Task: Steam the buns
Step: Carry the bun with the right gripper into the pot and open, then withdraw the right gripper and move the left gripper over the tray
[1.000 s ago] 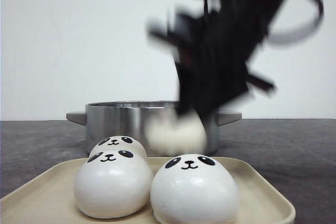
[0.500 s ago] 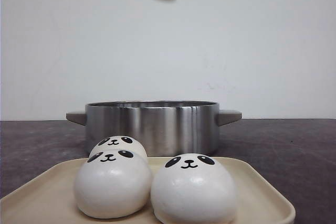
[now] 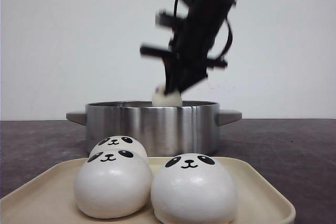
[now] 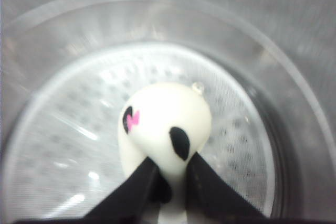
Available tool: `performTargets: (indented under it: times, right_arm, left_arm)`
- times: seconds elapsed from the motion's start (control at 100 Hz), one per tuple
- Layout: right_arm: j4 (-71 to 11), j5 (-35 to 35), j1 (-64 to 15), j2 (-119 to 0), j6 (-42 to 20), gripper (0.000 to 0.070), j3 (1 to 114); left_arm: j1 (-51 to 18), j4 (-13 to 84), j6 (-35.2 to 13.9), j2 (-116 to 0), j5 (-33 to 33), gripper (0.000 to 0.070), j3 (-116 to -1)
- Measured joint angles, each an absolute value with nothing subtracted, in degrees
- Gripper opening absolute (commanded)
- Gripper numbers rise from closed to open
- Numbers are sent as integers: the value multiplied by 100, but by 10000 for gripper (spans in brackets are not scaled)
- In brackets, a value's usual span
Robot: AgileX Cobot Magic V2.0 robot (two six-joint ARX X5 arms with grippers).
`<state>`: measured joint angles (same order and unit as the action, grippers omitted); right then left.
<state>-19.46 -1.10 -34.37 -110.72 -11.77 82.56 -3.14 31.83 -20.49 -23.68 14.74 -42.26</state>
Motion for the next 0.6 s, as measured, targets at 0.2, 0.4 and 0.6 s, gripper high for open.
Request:
performTargets:
  times: [0.2,0.4,0.6]
  right_arm:
    - [-1979,-318,-3361,-11310,-1188,278,8241]
    - [-1824,-320,-3291,-11310,-1243,444,8241]
    - [-1890,-255,-3249,-11240,-1356,383,8239]
  left_arm:
    - [-314,3280,-2049,-2370,1474,666,-4226]
    - [-314,3280,-2049,-2370,1474,664,-4226]
    - [-314,3280,-2047,-2370,1485,588,-4226]
